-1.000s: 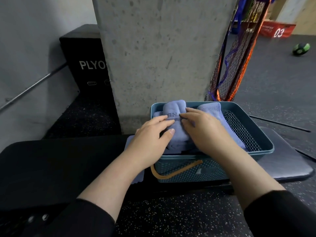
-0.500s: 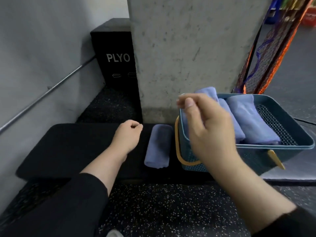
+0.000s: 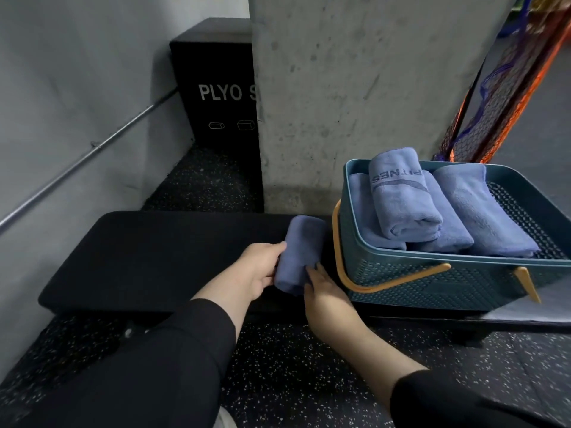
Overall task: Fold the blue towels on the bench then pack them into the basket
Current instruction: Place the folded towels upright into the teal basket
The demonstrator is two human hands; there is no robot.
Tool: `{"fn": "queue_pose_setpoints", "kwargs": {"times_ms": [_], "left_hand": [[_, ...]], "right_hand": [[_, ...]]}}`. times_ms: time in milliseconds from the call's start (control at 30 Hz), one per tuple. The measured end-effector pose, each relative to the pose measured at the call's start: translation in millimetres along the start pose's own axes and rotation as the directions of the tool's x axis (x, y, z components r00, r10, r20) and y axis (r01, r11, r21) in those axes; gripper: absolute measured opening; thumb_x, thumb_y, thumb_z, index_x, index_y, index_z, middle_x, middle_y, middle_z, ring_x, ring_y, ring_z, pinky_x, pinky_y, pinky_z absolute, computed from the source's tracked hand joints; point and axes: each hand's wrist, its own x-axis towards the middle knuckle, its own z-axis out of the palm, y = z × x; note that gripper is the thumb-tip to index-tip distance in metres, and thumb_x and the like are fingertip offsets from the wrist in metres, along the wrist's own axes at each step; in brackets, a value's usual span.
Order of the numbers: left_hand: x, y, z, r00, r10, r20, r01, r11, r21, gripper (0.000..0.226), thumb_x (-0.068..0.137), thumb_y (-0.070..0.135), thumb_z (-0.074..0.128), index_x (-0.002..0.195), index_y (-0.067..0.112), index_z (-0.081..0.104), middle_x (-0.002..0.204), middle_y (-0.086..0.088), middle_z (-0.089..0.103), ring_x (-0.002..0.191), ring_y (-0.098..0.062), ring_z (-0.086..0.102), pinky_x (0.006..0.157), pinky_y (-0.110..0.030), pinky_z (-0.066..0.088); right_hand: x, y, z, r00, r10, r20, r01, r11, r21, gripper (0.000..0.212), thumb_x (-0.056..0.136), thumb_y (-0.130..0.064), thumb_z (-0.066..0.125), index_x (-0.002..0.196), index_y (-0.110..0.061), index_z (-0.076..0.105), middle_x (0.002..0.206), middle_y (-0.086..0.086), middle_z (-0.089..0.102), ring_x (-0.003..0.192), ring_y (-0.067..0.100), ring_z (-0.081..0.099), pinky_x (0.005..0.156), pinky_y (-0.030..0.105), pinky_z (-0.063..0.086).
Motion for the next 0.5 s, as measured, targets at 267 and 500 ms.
{"fn": "queue_pose_setpoints", "kwargs": {"times_ms": [267, 500], "left_hand": [[-3, 3, 0, 0.998, 0.054, -0.015, -0.052, 0.993, 0.104, 0.032, 0.091, 0.031, 0.074, 0.110, 0.005, 0.070, 0.105, -0.014, 0.075, 0.100, -0.028, 0.071, 0.098, -0.043, 0.056], [-55, 25, -27, 0.975, 0.220, 0.005, -0.218, 0.969, -0.114, 0.021, 0.098, 0.015, 0.056, 0.113, 0.005, 0.068, 0.111, -0.016, 0.075, 0.104, -0.029, 0.071, 0.098, -0.048, 0.054]], "right_hand": [[-5, 2, -1, 0.998, -0.033, -0.060, 0.049, 0.956, 0.289, 0.040, 0.108, -0.022, 0.040, 0.145, -0.013, 0.049, 0.152, 0.001, 0.048, 0.138, 0.015, 0.045, 0.105, 0.011, 0.029], [-12, -37, -26, 0.978, 0.106, -0.182, 0.052, 0.718, 0.694, 0.055, 0.098, -0.044, 0.057, 0.148, -0.025, 0.042, 0.136, -0.015, 0.056, 0.119, 0.002, 0.055, 0.098, 0.020, 0.042]]}}
